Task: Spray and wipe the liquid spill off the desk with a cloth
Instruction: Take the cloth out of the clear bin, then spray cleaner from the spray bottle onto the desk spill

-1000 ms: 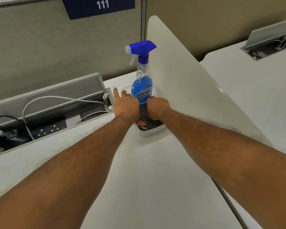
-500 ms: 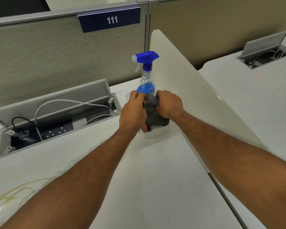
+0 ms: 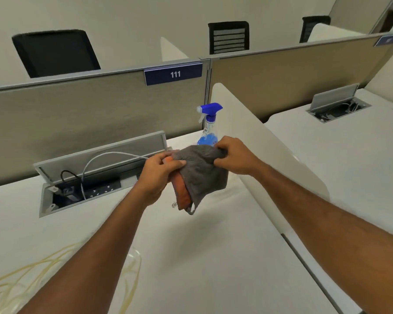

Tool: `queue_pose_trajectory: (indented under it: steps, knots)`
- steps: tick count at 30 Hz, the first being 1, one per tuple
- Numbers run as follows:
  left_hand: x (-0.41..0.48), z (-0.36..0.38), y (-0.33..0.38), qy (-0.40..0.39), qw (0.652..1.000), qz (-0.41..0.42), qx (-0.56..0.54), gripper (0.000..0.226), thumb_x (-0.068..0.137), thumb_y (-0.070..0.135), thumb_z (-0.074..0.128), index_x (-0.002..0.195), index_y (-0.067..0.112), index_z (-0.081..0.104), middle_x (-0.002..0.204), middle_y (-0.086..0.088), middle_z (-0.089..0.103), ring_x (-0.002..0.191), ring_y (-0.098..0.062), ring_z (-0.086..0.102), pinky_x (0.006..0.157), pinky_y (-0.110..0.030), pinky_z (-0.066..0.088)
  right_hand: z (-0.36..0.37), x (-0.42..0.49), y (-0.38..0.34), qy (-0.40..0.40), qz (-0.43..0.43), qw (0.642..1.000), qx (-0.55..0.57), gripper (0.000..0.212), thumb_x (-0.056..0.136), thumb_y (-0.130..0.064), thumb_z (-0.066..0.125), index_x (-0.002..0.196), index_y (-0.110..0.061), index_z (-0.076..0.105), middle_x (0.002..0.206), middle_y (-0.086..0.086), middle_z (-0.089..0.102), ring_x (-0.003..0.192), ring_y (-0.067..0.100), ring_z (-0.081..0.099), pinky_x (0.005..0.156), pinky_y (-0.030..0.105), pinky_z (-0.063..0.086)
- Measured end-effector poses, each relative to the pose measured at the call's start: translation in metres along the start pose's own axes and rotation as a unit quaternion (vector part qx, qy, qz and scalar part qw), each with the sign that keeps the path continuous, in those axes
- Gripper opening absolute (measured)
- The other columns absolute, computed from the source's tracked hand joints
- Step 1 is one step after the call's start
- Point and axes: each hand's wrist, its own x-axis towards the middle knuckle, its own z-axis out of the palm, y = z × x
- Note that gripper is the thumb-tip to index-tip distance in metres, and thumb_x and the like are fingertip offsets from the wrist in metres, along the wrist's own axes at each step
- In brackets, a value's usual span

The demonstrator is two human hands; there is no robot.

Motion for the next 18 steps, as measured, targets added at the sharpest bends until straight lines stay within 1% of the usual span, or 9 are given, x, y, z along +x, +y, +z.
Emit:
queue_pose_trajectory:
  steps: [3,5,8,10,12,14,16,17,18]
  knots:
    - [-0.034,-0.027,-0.004,-0.041,0.997,-0.039,-0.056,0.027,0.081,0.012,0.070,0.106,0.001,0.066,0.094,-0.011,0.075,0.088,-0.026,0.069,0.071,-0.028,0.059,-0.002,-0.019,-0.026,-0.032,-0.023,0.998,0.046,0.021,0.079,-0.026,0.075,0.097,-0.019,0.067,0.113,0.000,0.061,0.108,0.020,0.053,0.096,0.039,0.047]
    - [-0.055,-0.044,-0.009,-0.054,0.996,-0.048,-0.049,0.040,0.074,0.020,0.075,0.108,0.003,0.066,0.097,-0.012,0.074,0.090,-0.027,0.069,0.071,-0.030,0.057,-0.001,-0.031,-0.043,-0.093,-0.025,0.988,0.124,0.015,0.081,-0.020,0.076,0.092,-0.021,0.066,0.099,0.000,0.066,0.098,0.018,0.060,0.089,0.034,0.053]
    - [-0.085,-0.067,-0.013,-0.046,0.996,-0.047,-0.057,0.068,0.062,0.032,0.077,0.123,0.005,0.062,0.114,-0.020,0.068,0.101,-0.033,0.065,0.084,-0.041,0.054,0.009,-0.050,-0.068,-0.143,-0.010,0.962,0.231,0.017,0.080,-0.016,0.079,0.086,-0.026,0.066,0.084,-0.006,0.066,0.084,0.014,0.064,0.069,0.017,0.054]
    - [-0.100,-0.078,-0.015,-0.034,0.993,-0.061,-0.094,0.077,0.055,0.037,0.075,0.124,0.006,0.061,0.114,-0.022,0.065,0.100,-0.035,0.063,0.087,-0.046,0.052,0.021,-0.058,-0.080,-0.140,0.014,0.936,0.321,0.019,0.079,-0.014,0.080,0.088,-0.025,0.068,0.084,-0.008,0.068,0.086,0.013,0.066,0.067,0.015,0.054]
    - [-0.115,-0.088,-0.016,0.002,0.988,-0.078,-0.135,0.081,0.051,0.038,0.075,0.124,0.006,0.059,0.111,-0.021,0.064,0.096,-0.036,0.062,0.083,-0.045,0.051,0.037,-0.067,-0.094,-0.126,0.033,0.895,0.427,0.021,0.079,-0.011,0.080,0.093,-0.024,0.070,0.085,-0.010,0.072,0.087,0.011,0.069,0.070,0.018,0.055]
    - [-0.126,-0.092,-0.020,0.057,0.978,-0.077,-0.183,0.069,0.056,0.035,0.073,0.117,0.006,0.062,0.105,-0.019,0.065,0.091,-0.035,0.063,0.074,-0.043,0.055,0.054,-0.073,-0.106,-0.106,0.060,0.852,0.510,0.024,0.080,-0.009,0.079,0.099,-0.022,0.072,0.092,-0.006,0.074,0.089,0.014,0.071,0.072,0.023,0.057]
    - [-0.137,-0.092,-0.027,0.103,0.962,-0.053,-0.249,0.045,0.073,0.032,0.066,0.110,0.006,0.065,0.103,-0.018,0.067,0.089,-0.033,0.065,0.067,-0.040,0.057,0.071,-0.078,-0.117,-0.084,0.090,0.825,0.552,0.028,0.079,-0.011,0.079,0.104,-0.021,0.071,0.099,-0.002,0.075,0.093,0.017,0.071,0.073,0.023,0.057]
    - [-0.142,-0.091,-0.032,0.110,0.952,-0.046,-0.282,0.040,0.082,0.034,0.062,0.111,0.006,0.067,0.107,-0.018,0.068,0.094,-0.034,0.065,0.071,-0.041,0.059,0.080,-0.081,-0.121,-0.072,0.102,0.817,0.563,0.029,0.079,-0.012,0.080,0.104,-0.021,0.071,0.101,-0.001,0.075,0.095,0.017,0.070,0.073,0.021,0.057]
    - [-0.147,-0.090,-0.038,0.100,0.942,-0.054,-0.316,0.046,0.086,0.042,0.060,0.114,0.007,0.069,0.112,-0.019,0.069,0.102,-0.037,0.064,0.080,-0.046,0.059,0.088,-0.084,-0.123,-0.062,0.115,0.810,0.571,0.029,0.078,-0.013,0.081,0.104,-0.022,0.071,0.103,-0.001,0.074,0.097,0.018,0.069,0.073,0.021,0.057]
